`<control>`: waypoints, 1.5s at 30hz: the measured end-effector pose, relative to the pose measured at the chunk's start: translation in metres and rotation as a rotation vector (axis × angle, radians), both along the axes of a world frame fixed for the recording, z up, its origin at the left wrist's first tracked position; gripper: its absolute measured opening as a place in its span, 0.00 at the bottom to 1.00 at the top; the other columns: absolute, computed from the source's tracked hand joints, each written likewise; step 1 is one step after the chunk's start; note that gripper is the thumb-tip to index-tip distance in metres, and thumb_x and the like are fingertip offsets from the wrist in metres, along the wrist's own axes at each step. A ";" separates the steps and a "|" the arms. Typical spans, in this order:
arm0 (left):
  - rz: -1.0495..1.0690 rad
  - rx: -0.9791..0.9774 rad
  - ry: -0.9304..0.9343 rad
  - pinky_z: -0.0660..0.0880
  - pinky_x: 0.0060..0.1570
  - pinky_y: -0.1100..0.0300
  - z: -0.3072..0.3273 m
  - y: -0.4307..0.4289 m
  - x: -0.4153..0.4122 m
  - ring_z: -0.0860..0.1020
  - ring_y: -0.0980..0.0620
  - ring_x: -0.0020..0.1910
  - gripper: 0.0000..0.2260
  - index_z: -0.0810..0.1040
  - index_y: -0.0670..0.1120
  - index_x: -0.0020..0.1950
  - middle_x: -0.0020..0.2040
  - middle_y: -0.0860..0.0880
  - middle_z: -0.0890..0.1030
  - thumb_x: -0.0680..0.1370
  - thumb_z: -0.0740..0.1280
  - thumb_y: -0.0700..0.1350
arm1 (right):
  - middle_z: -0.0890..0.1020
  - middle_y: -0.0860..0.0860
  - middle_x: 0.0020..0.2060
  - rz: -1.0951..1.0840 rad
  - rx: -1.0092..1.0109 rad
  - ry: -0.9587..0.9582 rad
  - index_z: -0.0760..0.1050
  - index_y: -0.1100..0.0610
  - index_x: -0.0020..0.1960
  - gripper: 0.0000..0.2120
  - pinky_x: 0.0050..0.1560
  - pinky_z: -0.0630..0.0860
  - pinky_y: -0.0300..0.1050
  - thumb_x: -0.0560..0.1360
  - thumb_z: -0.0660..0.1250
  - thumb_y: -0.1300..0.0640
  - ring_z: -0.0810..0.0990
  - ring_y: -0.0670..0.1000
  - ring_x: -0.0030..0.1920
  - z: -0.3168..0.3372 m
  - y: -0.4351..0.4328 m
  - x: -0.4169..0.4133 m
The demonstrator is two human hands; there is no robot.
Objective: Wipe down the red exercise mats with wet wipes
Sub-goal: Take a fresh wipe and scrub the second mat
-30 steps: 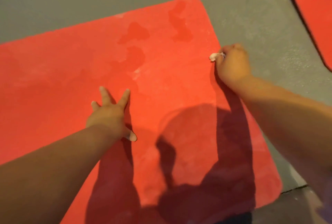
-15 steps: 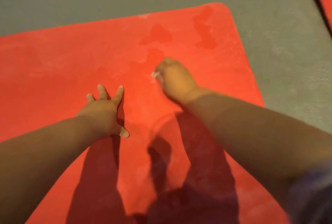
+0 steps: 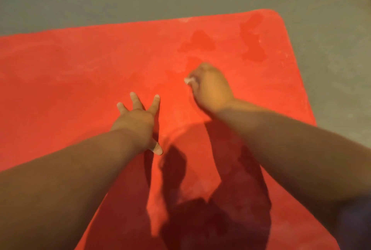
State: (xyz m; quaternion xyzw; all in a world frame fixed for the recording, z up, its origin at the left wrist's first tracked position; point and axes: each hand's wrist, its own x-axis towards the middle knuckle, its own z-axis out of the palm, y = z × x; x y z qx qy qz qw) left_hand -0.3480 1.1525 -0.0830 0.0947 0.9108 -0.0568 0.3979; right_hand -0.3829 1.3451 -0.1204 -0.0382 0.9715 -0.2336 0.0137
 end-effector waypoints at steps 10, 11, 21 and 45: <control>0.015 -0.002 0.009 0.64 0.65 0.37 0.003 0.005 -0.001 0.44 0.24 0.72 0.65 0.29 0.58 0.74 0.74 0.35 0.32 0.60 0.80 0.57 | 0.80 0.59 0.48 0.085 -0.092 -0.056 0.81 0.62 0.51 0.09 0.56 0.70 0.51 0.75 0.64 0.64 0.77 0.59 0.52 0.008 -0.008 0.062; 0.015 -0.006 0.009 0.64 0.65 0.37 0.003 0.004 -0.001 0.45 0.24 0.72 0.65 0.29 0.58 0.74 0.74 0.35 0.32 0.60 0.80 0.58 | 0.80 0.58 0.48 0.120 -0.099 -0.069 0.81 0.62 0.50 0.09 0.56 0.70 0.50 0.74 0.64 0.64 0.77 0.59 0.52 0.009 -0.007 0.065; 0.048 0.002 0.002 0.65 0.64 0.36 0.002 0.004 -0.001 0.42 0.26 0.73 0.65 0.30 0.60 0.74 0.74 0.38 0.31 0.59 0.81 0.56 | 0.78 0.60 0.49 -0.091 0.026 -0.008 0.81 0.62 0.50 0.10 0.53 0.68 0.50 0.77 0.62 0.61 0.77 0.61 0.52 0.008 0.008 0.009; -0.102 0.130 0.012 0.54 0.71 0.37 0.002 0.074 0.019 0.42 0.25 0.72 0.59 0.33 0.61 0.75 0.76 0.38 0.34 0.63 0.77 0.60 | 0.79 0.61 0.46 -0.399 0.015 0.056 0.82 0.62 0.50 0.09 0.53 0.71 0.51 0.73 0.65 0.66 0.77 0.62 0.50 0.005 0.148 0.071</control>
